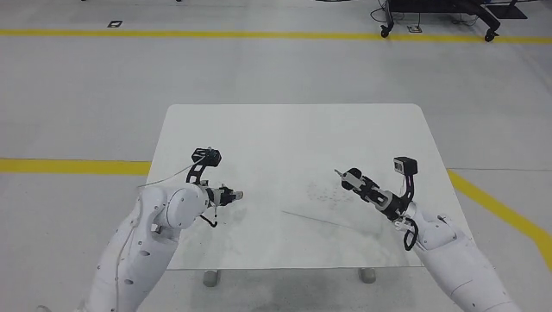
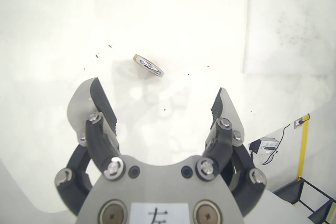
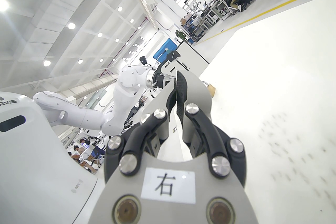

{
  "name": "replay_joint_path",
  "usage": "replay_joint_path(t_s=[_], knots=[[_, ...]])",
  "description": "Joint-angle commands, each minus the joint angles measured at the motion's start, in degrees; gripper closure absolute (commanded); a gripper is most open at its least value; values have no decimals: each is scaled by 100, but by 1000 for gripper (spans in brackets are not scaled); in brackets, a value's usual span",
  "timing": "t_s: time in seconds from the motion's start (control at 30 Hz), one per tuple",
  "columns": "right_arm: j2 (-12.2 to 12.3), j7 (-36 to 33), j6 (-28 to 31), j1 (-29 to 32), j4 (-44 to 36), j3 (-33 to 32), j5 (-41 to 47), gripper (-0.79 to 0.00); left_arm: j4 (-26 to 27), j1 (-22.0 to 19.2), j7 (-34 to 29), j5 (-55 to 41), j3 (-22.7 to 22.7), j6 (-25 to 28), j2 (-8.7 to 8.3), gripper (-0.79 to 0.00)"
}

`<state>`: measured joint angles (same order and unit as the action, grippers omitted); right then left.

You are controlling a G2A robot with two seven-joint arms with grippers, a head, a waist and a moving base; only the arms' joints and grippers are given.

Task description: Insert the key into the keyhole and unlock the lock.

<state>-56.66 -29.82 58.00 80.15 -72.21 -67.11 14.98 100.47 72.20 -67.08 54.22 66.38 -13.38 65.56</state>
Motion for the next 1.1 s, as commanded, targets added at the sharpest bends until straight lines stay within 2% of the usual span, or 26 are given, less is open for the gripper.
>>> replay_joint_path(t_s=[0.0, 0.07, 0.13, 0.43, 0.7, 0.97, 1.07], knots=[[0, 0, 0, 0, 0, 0, 0, 0, -50, -90, -3, 75, -102, -186, 24, -631], [0, 0, 0, 0, 0, 0, 0, 0, -104, -156, 22, 144, -142, -361, 43, -585], [0, 0, 0, 0, 0, 0, 0, 0, -174, -183, 13, 112, -167, -485, 60, -502], [0, 0, 0, 0, 0, 0, 0, 0, -424, -324, 45, 56, -258, -972, 130, -511], [0, 0, 0, 0, 0, 0, 0, 0, -758, -532, 137, 38, -398, -1115, 198, -465], [0, 0, 0, 0, 0, 0, 0, 0, -1097, -760, 140, -161, -593, -1181, 291, -366], [0, 0, 0, 0, 0, 0, 0, 0, -1169, -810, 131, -176, -631, -1183, 310, -259]])
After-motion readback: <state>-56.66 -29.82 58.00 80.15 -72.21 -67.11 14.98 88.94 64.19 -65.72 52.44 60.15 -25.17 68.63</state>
